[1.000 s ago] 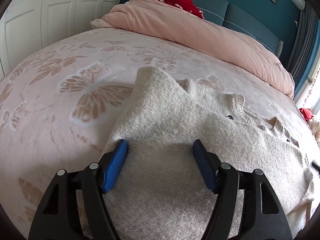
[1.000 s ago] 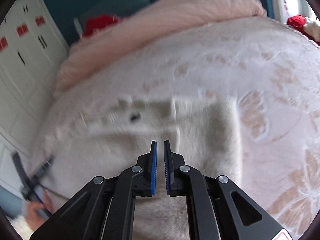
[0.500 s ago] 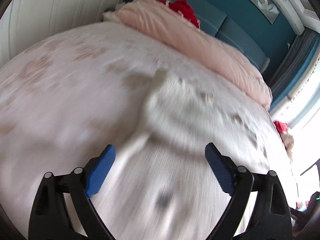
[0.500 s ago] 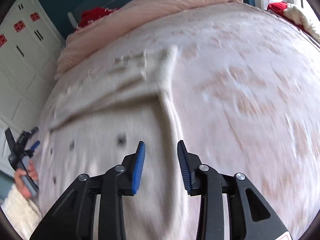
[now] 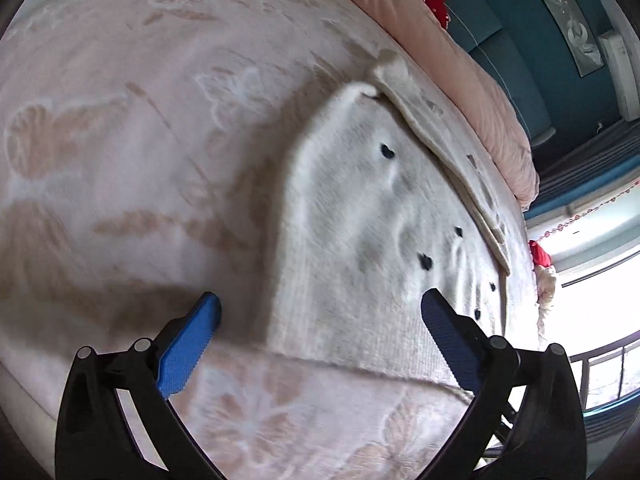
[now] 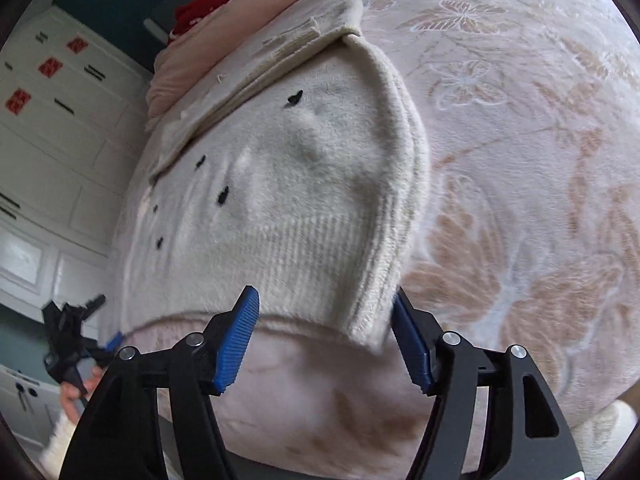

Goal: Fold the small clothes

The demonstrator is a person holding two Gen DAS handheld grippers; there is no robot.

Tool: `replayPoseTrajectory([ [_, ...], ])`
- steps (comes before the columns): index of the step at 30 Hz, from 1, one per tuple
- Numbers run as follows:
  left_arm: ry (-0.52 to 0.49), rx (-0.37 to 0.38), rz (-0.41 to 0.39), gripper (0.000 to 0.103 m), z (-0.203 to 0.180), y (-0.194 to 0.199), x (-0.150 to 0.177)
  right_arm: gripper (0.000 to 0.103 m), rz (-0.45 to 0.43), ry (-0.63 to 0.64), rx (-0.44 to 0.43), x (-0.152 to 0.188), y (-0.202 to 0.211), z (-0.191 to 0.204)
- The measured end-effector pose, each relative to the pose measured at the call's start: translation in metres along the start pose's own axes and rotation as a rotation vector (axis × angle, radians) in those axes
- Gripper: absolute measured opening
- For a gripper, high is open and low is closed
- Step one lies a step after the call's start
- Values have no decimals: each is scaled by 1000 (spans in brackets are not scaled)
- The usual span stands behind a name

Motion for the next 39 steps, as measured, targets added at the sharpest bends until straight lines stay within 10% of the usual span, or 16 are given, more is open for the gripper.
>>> replayPoseTrajectory([
  [4, 9, -4, -7, 93, -14, -16, 0, 49, -22, -79, -24, -9, -9, 0],
  [5, 13, 3, -11, 67, -14, -16, -2, 10, -17, -101, -22, -10, -10, -2],
  [6, 23, 21, 10, 21, -14, -19, -3, 10, -16, -127, -28, -11, -9, -4],
  [7, 50, 22, 41, 10, -12, -22, -3, 10, -30, -144, -50, -11, -4, -3],
  [18, -98, 9, -44, 6, -30, 90, 17, 6, -82, 32, -114, 25, 104, 16],
  [26, -343, -54, 179, 6, -39, 170, 123, 6, 264, 319, 65, 140, 148, -25],
  [31, -305, -40, 257, 6, -35, 209, 168, 6, 386, 339, 20, 186, 186, -31],
  [39, -337, 56, -80, 6, -92, 201, 25, 6, -47, 183, -251, 19, 203, 32],
])
Point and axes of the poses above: each gripper's, at about its wrist camera, not at the fingertips, and y roughly against the way its jaws point, z to its left, x to its underside, the point moved 4 cm from there along -y, roughly the way its jaws point, and after that the axes turned 13 degrees about -y, right-handed, at the moved point
